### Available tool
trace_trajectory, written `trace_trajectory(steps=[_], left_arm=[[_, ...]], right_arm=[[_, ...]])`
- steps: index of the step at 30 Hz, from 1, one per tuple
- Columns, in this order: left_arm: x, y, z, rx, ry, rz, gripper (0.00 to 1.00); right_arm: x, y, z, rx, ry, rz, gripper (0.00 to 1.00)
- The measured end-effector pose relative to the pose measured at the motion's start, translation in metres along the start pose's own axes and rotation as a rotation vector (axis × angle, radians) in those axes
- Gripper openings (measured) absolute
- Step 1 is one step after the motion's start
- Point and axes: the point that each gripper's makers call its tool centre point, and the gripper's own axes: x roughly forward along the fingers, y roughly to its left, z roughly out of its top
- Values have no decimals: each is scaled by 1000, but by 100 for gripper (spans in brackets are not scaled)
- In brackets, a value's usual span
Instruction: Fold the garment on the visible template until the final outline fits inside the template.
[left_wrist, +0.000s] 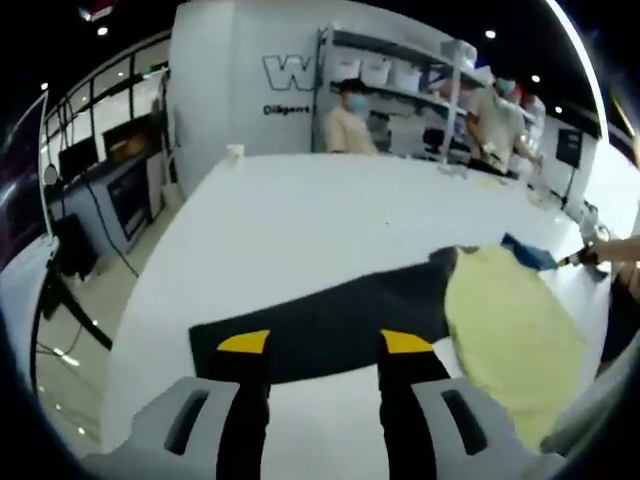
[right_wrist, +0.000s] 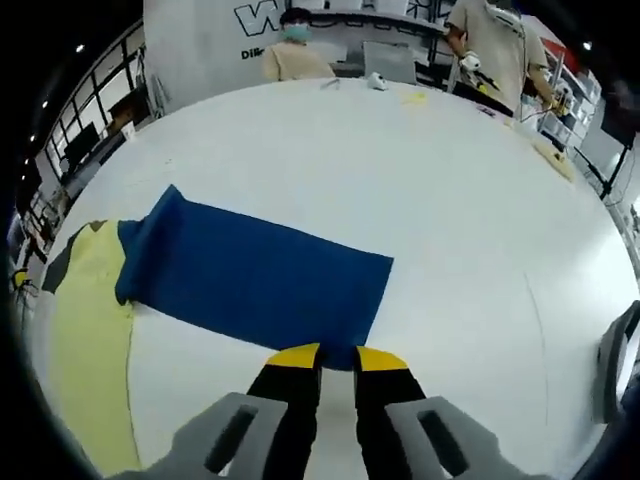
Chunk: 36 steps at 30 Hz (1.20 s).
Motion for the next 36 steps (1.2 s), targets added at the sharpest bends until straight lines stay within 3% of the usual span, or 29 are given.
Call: trace_trajectory(steps=[4,5,7,9,11,14,16,20,26,29,34,36], left_arm=[[4,-2,-5,-3,16,-11,36],[4,-3,-6,-3,17,-10,36],[5,-4,-4,-9,10,-13,36],[5,-12,-2,-17,3,-15,35],[7,-15,0,-16,-3,-19,34],[13,-19,2,-5,0,-44,34],[13,-27,4,2,-2,-54,34],[15,-42,4,32,17,-70,33],[21,-44,4,44,33,-87,33],[25,-45,-2,106,69,-89,33],[30,-45,-2,88,68,-104,32],[32,-46,-3,89,77,-103,32]], right_arm=[[-3,0,-1,-4,-2,-1,4],[-4,-2,-2,-31,10,-16,1],[-5,-2,-4,-191,47,-18,0],[-9,4,-6,-219,62,-17,0],[-17,7,-8,-145,31,-25,0],[-16,-6,-6,-73,14,-43,0],[-25,-17,-19,-31,19,-78,0],[-33,-31,-35,-33,30,-87,0],[-42,-50,-56,5,52,-118,0],[-49,-55,-66,16,61,-130,0],[-48,-54,-67,22,60,-114,0],[-48,-53,-57,6,44,-104,5]])
